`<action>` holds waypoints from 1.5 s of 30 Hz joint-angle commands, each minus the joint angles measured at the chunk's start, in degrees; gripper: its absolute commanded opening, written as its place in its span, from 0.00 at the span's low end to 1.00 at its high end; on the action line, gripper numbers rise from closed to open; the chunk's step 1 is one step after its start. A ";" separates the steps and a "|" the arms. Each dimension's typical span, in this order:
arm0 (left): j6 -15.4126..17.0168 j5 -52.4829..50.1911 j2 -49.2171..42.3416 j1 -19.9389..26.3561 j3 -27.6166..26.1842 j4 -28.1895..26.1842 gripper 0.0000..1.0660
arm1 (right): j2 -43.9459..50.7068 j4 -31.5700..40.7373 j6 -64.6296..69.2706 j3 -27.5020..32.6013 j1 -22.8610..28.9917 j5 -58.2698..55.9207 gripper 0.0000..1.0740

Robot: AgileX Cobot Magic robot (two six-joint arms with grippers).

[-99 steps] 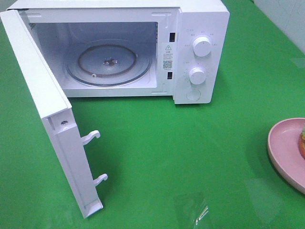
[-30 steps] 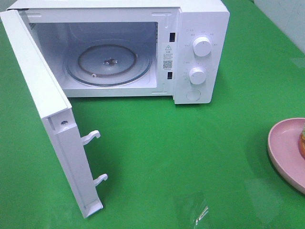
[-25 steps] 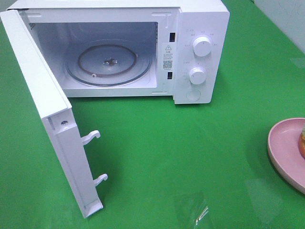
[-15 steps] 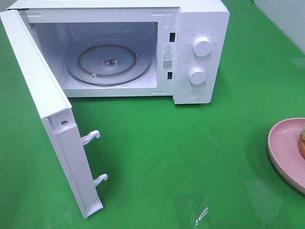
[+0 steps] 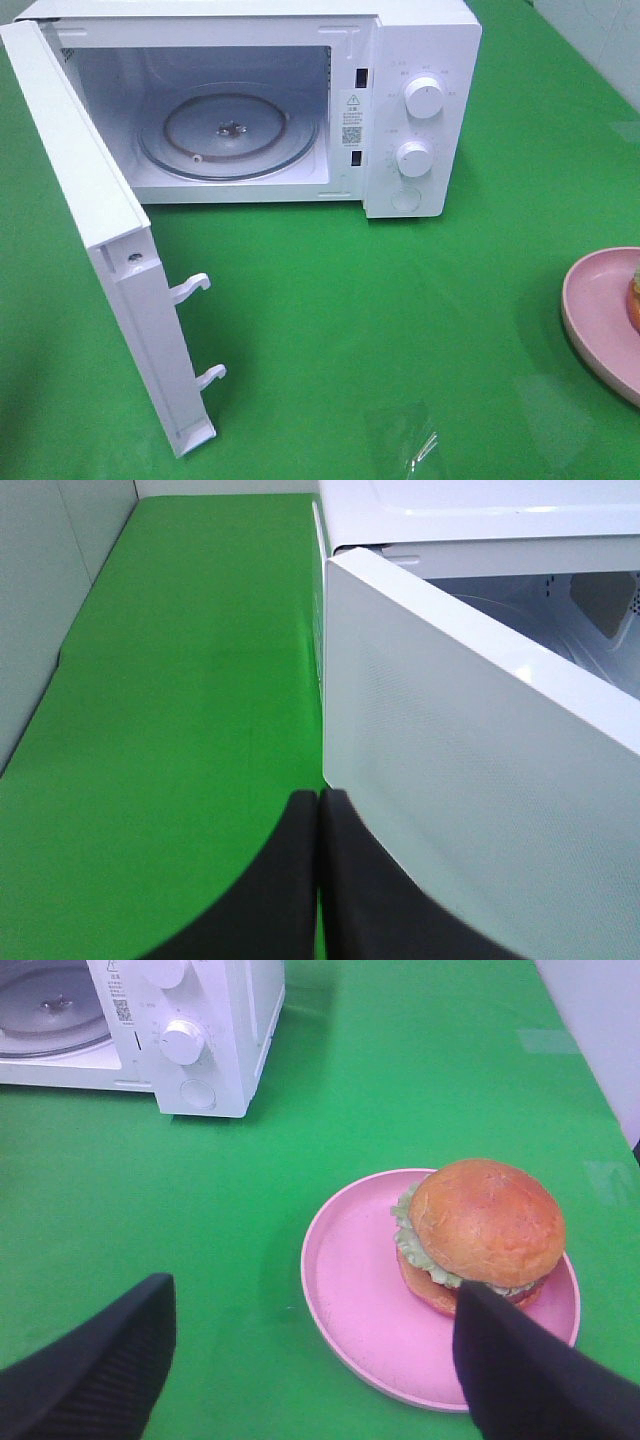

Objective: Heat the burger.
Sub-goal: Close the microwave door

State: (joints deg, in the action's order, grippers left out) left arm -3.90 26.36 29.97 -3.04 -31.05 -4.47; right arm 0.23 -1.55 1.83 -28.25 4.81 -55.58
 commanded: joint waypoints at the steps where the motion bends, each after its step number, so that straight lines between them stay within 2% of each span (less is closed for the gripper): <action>1: 0.06 -10.20 5.16 0.11 2.69 -0.46 0.00 | 1.55 0.17 -0.46 0.11 -0.17 0.46 0.68; 8: 0.06 -22.63 10.26 0.11 7.68 -0.40 0.00 | 1.55 0.17 -0.46 0.11 -0.17 0.46 0.68; 10: 0.17 -33.75 14.67 0.11 12.26 -0.40 0.00 | 1.55 0.17 -0.46 0.11 -0.17 0.46 0.68; 11: 0.17 -33.75 14.67 0.11 12.26 -0.40 0.00 | 1.55 0.17 -0.46 0.11 -0.17 0.46 0.68; 12: 0.29 -39.94 16.67 0.11 14.32 -0.40 0.00 | 1.55 0.17 -0.46 0.11 -0.17 0.46 0.68; 13: 0.29 -39.94 16.67 0.11 14.32 -0.40 0.00 | 1.55 0.17 -0.46 0.11 -0.17 0.46 0.68; 14: 0.52 -47.27 18.74 0.11 16.27 -0.40 0.00 | 1.55 0.17 -0.40 0.11 -0.17 0.46 0.68; 15: 0.52 -47.27 18.74 0.11 16.27 -0.40 0.00 | 1.55 0.17 -0.40 0.11 -0.17 0.46 0.68; 16: 0.52 -53.29 20.86 0.11 17.88 -0.29 0.00 | 1.55 0.17 -0.40 0.11 -0.17 0.46 0.68; 17: 0.52 -53.29 20.86 0.11 17.88 -0.29 0.00 | 1.55 0.17 -0.40 0.11 -0.17 0.46 0.68; 18: 0.52 -58.44 23.43 0.11 19.19 0.29 0.00 | 1.55 0.17 -0.40 0.11 -0.17 0.46 0.68; 22: 0.52 -62.40 27.39 0.11 19.60 1.20 0.00 | 1.55 0.17 -0.40 0.11 -0.17 0.46 0.68; 24: 1.43 -63.77 30.19 0.11 19.60 1.20 0.00 | 1.55 0.17 -0.40 0.11 -0.17 0.46 0.68; 25: 3.90 -65.37 33.46 0.11 19.60 1.20 0.00 | 1.55 0.17 -0.40 0.11 -0.17 0.46 0.68; 26: 3.90 -65.37 33.46 0.11 19.60 1.20 0.00 | 1.55 0.17 -0.40 0.11 -0.17 0.46 0.68; 27: 7.16 -67.27 36.50 0.11 19.60 1.43 0.00 | 1.55 0.17 -0.40 0.11 -0.17 0.46 0.68; 28: 7.16 -67.27 36.50 0.11 19.60 1.43 0.00 | 1.55 0.17 -0.40 0.11 -0.17 0.46 0.68; 30: 11.29 -71.91 41.14 0.11 19.48 6.19 0.00 | 1.55 0.17 -0.40 0.11 -0.17 0.46 0.68; 33: 11.75 -73.40 42.17 0.11 19.48 8.59 0.00 | 1.55 0.17 -0.40 0.11 -0.17 0.46 0.68; 34: 12.49 -76.03 43.95 0.11 19.48 13.46 0.00 | 1.55 0.17 -0.40 0.11 -0.17 0.46 0.68; 35: 12.49 -76.03 43.95 0.11 19.48 13.46 0.00 | 1.55 0.17 -0.40 0.11 -0.17 0.46 0.68; 36: 13.01 -78.84 45.61 0.11 19.48 18.22 0.00 | 1.55 0.17 -0.40 0.11 -0.17 0.46 0.68; 39: 13.64 -81.42 47.04 0.11 19.31 20.91 0.00 | 1.55 0.17 -0.40 0.11 -0.17 0.46 0.68; 41: 16.16 -81.99 49.27 0.11 17.99 23.84 0.00 | 1.55 0.17 -0.40 0.11 -0.17 0.46 0.68; 43: 17.19 -81.76 50.25 -0.11 16.67 25.61 0.00 | 1.55 0.17 -0.52 0.11 -0.17 0.46 0.68; 45: 17.19 -81.30 51.22 -0.86 15.76 26.53 0.00 | 1.55 0.17 -0.52 0.11 -0.17 0.46 0.68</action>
State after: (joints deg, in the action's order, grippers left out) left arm 12.03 -54.20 80.16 -3.09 -13.64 20.17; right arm 0.23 -1.55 1.83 -28.25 4.81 -55.58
